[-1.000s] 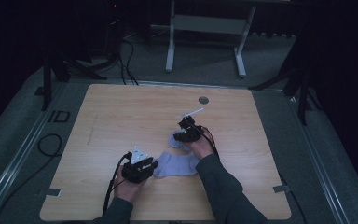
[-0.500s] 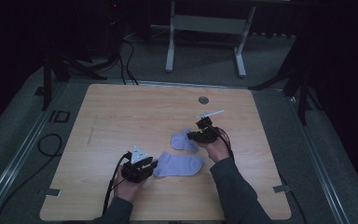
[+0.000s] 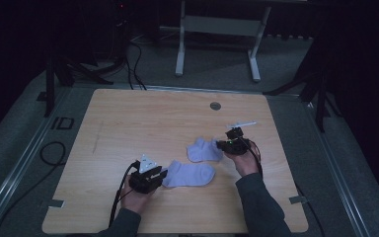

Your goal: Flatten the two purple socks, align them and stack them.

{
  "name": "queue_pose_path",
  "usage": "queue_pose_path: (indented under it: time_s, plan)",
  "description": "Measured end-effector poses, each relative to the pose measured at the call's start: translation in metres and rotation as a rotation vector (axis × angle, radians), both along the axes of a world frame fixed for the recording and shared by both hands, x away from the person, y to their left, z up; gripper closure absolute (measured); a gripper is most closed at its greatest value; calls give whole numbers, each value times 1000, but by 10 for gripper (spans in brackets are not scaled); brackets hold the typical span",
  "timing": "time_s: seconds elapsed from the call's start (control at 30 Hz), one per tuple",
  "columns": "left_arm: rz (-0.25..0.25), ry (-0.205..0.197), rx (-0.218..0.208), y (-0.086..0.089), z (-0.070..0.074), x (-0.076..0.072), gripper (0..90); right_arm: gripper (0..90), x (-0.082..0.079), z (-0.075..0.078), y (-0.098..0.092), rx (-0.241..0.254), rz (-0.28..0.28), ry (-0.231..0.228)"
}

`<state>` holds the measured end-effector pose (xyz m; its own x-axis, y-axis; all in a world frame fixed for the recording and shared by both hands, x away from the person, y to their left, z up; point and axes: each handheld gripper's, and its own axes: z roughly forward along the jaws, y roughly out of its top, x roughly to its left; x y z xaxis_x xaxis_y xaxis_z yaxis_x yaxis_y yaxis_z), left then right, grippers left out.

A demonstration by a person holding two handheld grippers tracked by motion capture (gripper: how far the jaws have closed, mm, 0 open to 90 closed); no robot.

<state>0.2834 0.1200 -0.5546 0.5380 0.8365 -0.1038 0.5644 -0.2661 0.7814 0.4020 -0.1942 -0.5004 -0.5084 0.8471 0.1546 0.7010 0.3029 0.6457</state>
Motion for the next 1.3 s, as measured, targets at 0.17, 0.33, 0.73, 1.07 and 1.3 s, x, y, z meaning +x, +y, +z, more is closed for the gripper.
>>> queue_pose_path:
  time_s: [0.17,0.33,0.73,1.07,1.3]
  plan:
    - [0,-1,1,0,0,0,690,863,-1,-4,-10,-57,-28,1]
    - [1,-1,0,1,1,0,690,772,-3,-6,-18,-136,-74,-2]
    - [1,-1,3,0,0,0,684,616,-9,12,-8,-129,14,-105]
    - [0,3,6,-1,0,0,666,527,-3,0,41,-166,193,-90]
    - [-1,10,-1,-1,-1,1,662,434,4,-16,63,-239,237,-85]
